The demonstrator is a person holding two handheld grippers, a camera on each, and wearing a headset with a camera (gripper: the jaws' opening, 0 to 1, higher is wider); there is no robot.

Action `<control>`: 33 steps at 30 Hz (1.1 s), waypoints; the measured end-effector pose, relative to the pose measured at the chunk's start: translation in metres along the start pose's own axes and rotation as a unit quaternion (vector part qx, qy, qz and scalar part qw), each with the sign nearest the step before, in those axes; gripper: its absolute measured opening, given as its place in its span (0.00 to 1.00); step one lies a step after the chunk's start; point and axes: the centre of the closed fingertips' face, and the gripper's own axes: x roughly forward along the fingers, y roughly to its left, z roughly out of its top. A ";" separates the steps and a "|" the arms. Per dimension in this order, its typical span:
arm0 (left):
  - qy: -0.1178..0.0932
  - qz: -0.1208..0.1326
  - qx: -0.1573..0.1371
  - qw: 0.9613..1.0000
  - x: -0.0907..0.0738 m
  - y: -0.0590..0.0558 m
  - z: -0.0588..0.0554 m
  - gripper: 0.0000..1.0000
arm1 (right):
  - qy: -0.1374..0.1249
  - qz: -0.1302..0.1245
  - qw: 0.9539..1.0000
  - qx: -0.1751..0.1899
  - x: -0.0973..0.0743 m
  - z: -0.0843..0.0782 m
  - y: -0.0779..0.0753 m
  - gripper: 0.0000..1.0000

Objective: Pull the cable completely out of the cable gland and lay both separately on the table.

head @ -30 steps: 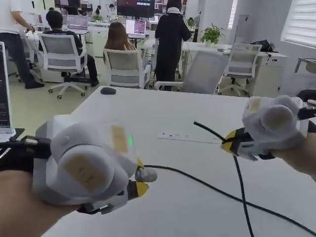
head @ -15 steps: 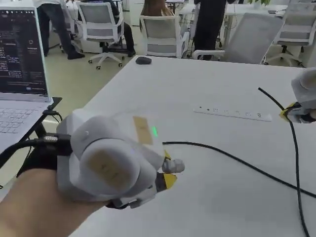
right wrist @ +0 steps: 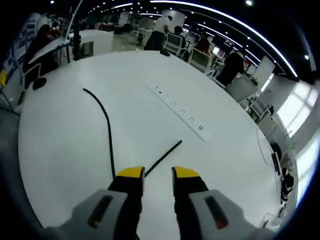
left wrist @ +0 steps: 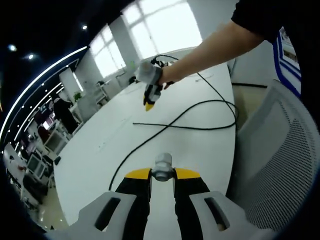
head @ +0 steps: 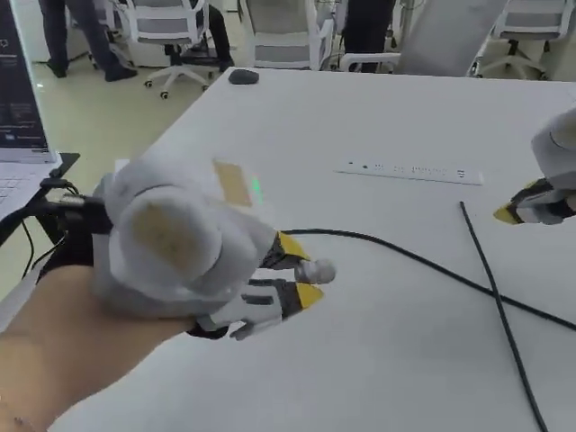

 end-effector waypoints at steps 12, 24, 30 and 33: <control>-0.018 -0.184 -0.055 0.981 0.097 -0.018 -0.018 0.18 | -0.121 0.074 0.990 0.026 -0.131 0.003 0.136 0.24; 0.051 -0.231 0.015 0.971 0.166 -0.027 -0.089 0.18 | -0.098 0.036 0.994 0.037 -0.196 -0.036 0.175 0.22; 0.054 -0.233 0.036 0.970 0.168 -0.030 -0.098 0.18 | -0.089 0.019 0.995 0.047 -0.206 -0.048 0.165 0.22; 0.048 -0.224 0.027 0.973 0.166 -0.028 -0.096 0.25 | -0.088 0.015 0.995 0.049 -0.207 -0.049 0.164 0.23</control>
